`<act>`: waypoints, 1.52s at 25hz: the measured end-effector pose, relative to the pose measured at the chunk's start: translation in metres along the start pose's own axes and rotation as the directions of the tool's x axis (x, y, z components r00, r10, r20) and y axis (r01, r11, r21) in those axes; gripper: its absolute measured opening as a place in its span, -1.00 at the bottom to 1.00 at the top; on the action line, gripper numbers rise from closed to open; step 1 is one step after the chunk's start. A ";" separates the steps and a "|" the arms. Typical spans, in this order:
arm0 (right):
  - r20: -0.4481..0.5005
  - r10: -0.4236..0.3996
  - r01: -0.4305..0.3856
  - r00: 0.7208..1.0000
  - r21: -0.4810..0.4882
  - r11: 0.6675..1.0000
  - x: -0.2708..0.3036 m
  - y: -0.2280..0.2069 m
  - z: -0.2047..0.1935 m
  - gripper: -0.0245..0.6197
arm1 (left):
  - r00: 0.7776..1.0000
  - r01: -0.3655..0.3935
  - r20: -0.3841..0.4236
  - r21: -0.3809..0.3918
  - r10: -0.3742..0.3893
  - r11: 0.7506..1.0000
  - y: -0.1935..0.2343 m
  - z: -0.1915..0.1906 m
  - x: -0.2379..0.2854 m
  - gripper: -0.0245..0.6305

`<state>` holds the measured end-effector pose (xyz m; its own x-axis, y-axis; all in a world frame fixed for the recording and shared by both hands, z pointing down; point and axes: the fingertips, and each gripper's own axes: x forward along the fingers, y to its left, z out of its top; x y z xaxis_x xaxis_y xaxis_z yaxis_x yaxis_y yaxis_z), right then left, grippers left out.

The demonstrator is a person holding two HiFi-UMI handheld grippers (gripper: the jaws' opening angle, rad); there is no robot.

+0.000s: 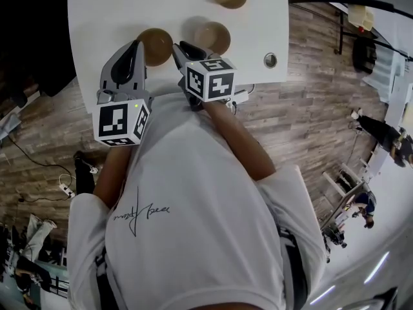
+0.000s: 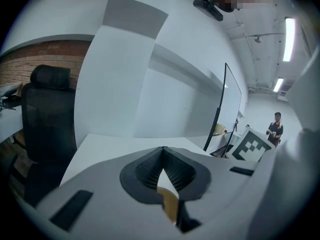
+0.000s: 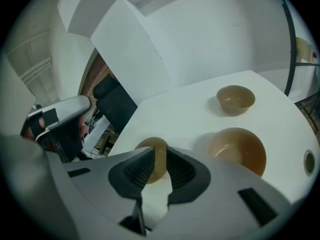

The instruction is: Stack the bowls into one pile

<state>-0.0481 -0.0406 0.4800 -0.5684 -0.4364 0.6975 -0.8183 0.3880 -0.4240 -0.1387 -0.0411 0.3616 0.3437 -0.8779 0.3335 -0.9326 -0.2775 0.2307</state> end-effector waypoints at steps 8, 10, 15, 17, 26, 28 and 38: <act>-0.100 0.031 -0.031 0.995 0.007 1.000 0.026 -0.008 -0.015 -0.70 | 0.998 -0.059 -0.006 -0.010 0.059 0.998 0.007 0.003 0.006 -0.91; -0.115 0.040 -0.038 0.993 0.014 0.999 0.031 -0.009 -0.016 -0.70 | 0.998 -0.062 -0.011 -0.010 0.062 0.998 0.007 0.002 0.007 -0.91; -0.144 0.049 -0.046 0.988 0.021 0.999 0.037 -0.011 -0.020 -0.69 | 0.998 -0.069 -0.013 -0.007 0.069 0.998 0.008 0.004 0.009 -0.91; -0.155 0.051 -0.048 0.987 0.025 0.999 0.040 -0.010 -0.023 -0.69 | 0.998 -0.068 -0.016 -0.005 0.068 0.998 0.008 0.004 0.009 -0.91; -0.199 0.031 -0.025 0.979 0.033 0.999 0.047 -0.012 -0.034 -0.69 | 0.999 -0.044 -0.021 -0.010 0.044 0.999 0.010 0.004 0.010 -0.91; -0.210 0.025 -0.018 0.977 0.034 0.999 0.049 -0.013 -0.037 -0.69 | 0.999 -0.043 -0.019 -0.011 0.043 0.999 0.011 0.004 0.010 -0.91; -0.234 0.008 0.006 0.972 0.057 0.998 0.055 -0.015 -0.042 -0.77 | 0.999 -0.036 0.000 -0.021 0.036 0.999 0.020 0.007 0.009 -0.91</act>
<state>-0.0633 -0.0368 0.5488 -0.5387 -0.2314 0.8101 -0.8252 0.3388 -0.4520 -0.1545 -0.0576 0.3627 0.3103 -0.8873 0.3413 -0.9418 -0.2379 0.2376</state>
